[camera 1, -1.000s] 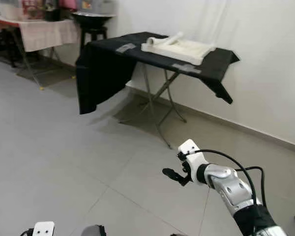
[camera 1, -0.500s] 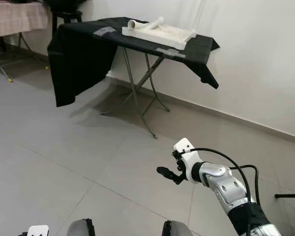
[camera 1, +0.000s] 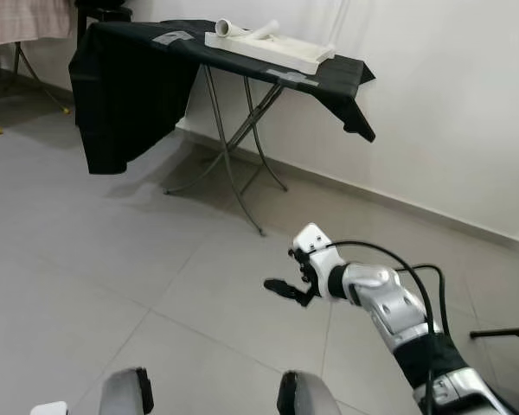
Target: Building children table
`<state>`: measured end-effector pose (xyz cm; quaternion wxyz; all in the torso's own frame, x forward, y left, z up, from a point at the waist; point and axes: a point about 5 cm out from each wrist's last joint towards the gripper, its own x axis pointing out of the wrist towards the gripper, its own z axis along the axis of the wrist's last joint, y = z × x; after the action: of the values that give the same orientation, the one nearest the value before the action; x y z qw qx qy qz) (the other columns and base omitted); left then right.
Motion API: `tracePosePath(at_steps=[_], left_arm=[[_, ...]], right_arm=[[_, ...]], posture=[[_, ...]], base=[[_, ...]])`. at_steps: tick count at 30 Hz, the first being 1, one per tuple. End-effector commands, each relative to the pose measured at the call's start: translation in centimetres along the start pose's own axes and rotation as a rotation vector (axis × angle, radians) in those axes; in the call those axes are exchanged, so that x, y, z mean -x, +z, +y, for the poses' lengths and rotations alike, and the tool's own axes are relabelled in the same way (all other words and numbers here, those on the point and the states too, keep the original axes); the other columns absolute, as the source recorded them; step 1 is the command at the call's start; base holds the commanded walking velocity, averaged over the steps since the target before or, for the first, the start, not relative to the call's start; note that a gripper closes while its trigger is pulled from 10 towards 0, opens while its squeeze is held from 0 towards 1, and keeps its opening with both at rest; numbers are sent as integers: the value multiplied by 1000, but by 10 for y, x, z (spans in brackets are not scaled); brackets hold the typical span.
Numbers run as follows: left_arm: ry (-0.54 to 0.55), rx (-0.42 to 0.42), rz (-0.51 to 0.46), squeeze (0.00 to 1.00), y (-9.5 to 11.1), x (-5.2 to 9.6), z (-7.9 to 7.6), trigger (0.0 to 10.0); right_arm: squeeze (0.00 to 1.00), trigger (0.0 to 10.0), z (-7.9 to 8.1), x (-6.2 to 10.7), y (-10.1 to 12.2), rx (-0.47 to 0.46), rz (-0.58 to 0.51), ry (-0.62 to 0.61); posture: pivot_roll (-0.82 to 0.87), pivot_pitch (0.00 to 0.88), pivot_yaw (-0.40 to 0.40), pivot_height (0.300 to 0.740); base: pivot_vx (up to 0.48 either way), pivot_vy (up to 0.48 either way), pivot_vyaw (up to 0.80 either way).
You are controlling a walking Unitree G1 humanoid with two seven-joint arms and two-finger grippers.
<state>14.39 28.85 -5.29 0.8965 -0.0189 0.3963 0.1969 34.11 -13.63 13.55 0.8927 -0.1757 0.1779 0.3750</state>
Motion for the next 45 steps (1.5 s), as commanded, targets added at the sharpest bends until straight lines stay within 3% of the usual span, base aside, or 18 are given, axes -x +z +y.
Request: tracePosePath(at_steps=[1, 4, 6, 8, 17, 20, 24, 29, 30, 37, 38, 45], left_arm=[[33, 29, 39, 0, -5, 0, 6, 10000], [190, 118, 139, 0, -22, 1, 32, 10000], [190, 118, 139, 0, -22, 1, 32, 10000], [262, 125, 162, 0, -24, 1, 38, 10000], [331, 167, 177, 0, -23, -4, 26, 10000], [304, 209, 258, 0, -37, -4, 12, 10000], [324, 148, 311, 0, -48, -1, 8, 10000], [369, 122, 328, 0, -53, 2, 12, 10000], [441, 128, 337, 0, -56, 5, 21, 10000], [548, 169, 318, 0, -55, 8, 38, 10000], [578, 190, 320, 1000, -55, 10, 43, 10000], [574, 219, 361, 1000, -61, 11, 40, 10000]], right_arm=[[0, 10000, -2, -1, 5, 15, -4, 5], [0, 10000, -3, -4, 12, 37, -6, 24], [0, 10000, -3, -4, 12, 37, -6, 24], [0, 10000, -7, -3, 16, 50, -3, 32], [0, 10000, -13, -2, 25, 81, 7, 52], [0, 10000, -12, -1, 26, 86, 12, 67], [0, 10000, -11, -1, 24, 84, 18, 72], [0, 10000, -9, -3, 22, 80, 23, 77], [0, 10000, -6, -5, 20, 74, 23, 83], [0, 10000, -8, -4, 20, 76, 22, 76], [0, 10000, -11, -4, 20, 67, 15, 61], [0, 10000, -14, -5, 22, 50, 3, 49]], posture=[[60, 14, -192, 450], [57, 3, -230, 435], [57, 3, -230, 435], [53, 0, -252, 425], [24, 0, -294, 385], [9, 0, -313, 370], [13, 0, -314, 350], [17, 0, -311, 340], [18, 0, -308, 330], [23, 0, -302, 305], [30, 0, -301, 300], [46, 0, -306, 300]], base=[[0, 0, 0], [0, 0, 0], [0, 0, 0], [0, 0, 0], [0, 0, 0], [0, 0, 0], [0, 0, 0], [0, 0, 0], [0, 0, 0], [0, 0, 0], [0, 0, 0], [0, 0, 0]])
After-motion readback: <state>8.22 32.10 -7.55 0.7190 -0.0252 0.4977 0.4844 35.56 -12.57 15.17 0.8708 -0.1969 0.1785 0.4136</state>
